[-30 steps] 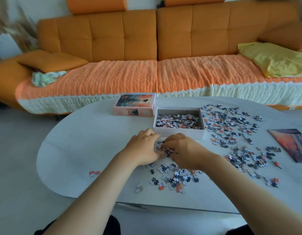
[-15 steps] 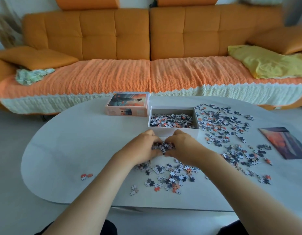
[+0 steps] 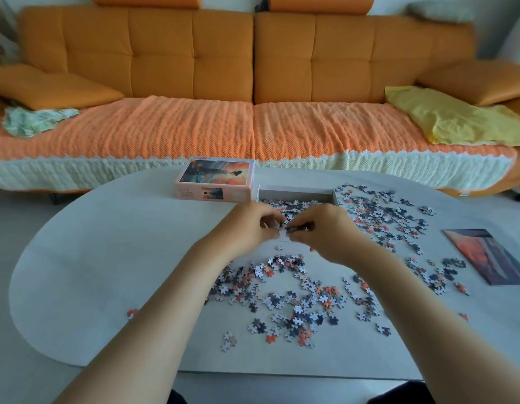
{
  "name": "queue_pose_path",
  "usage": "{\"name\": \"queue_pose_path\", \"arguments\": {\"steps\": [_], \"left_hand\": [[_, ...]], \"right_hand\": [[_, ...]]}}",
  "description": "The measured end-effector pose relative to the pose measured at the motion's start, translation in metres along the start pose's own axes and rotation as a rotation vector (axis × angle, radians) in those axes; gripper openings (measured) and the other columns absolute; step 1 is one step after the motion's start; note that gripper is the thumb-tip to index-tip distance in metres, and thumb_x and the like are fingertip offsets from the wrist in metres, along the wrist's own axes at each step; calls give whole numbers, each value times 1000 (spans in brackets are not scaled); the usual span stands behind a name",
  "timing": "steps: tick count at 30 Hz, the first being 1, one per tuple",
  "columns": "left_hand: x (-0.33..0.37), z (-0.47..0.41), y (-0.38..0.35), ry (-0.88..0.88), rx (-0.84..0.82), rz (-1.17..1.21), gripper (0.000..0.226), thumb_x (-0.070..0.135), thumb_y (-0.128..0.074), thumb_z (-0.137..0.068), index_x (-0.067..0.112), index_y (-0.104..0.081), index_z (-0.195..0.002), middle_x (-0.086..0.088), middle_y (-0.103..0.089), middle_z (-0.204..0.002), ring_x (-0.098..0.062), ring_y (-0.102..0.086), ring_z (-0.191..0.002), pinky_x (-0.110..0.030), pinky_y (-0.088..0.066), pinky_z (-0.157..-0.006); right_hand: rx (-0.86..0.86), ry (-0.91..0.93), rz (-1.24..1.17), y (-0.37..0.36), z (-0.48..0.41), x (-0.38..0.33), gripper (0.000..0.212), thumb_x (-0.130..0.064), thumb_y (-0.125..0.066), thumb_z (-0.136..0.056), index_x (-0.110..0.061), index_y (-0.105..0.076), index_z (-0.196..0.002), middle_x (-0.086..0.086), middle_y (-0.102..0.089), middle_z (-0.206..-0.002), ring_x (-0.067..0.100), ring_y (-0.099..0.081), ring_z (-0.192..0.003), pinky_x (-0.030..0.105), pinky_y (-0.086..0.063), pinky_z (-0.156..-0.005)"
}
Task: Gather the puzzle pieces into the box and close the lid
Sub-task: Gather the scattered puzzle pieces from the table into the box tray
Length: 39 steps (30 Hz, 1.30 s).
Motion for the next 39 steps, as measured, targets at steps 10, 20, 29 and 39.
{"name": "queue_pose_path", "arguments": {"steps": [10,20,29,39], "left_hand": [[-3,-45,-7,-58,120,-85,41,18,-63,-94,18,-57,-135,-3,-59,-128,-16,-58,-111,-28,-45,-94],[-4,-13,14,-179,192,-148,21,18,-58,-96,19,-72,-113,5,-63,-98,-12,-60,-91,-25,-47,-78],[-53,74,27,132,-52,-451,65,59,-54,-89,31,-38,-146,10,-38,-134,-13,-34,-129,-35,-40,-102],[-49,88,6,76,-101,-331,50,42,-60,-92,24,-51,-138,5,-41,-121,-13,-34,-122,-30,-35,-102]], "right_hand": [[29,-7,45,-3,-31,22,19,-21,-60,-94,-26,-74,-107,1,-71,-83,15,-57,-62,21,-46,-57],[282,187,3,19,-11,-9,14,-11,-66,-88,-16,-77,-93,-3,-71,-84,7,-57,-69,25,-50,-72],[-158,247,219,-57,18,-45,46,-45,-64,-88,-32,-57,-131,-6,-55,-131,13,-49,-114,33,-46,-97],[-213,66,292,-73,27,-44,56,-56,-63,-82,-24,-59,-128,2,-51,-129,21,-42,-120,39,-42,-100]]}}
Point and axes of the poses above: each hand's wrist, its own z-axis away from the middle knuckle, its own y-axis out of the back of the hand, x = y × z, the point moved 5 cm from there along -z, towards the middle knuckle
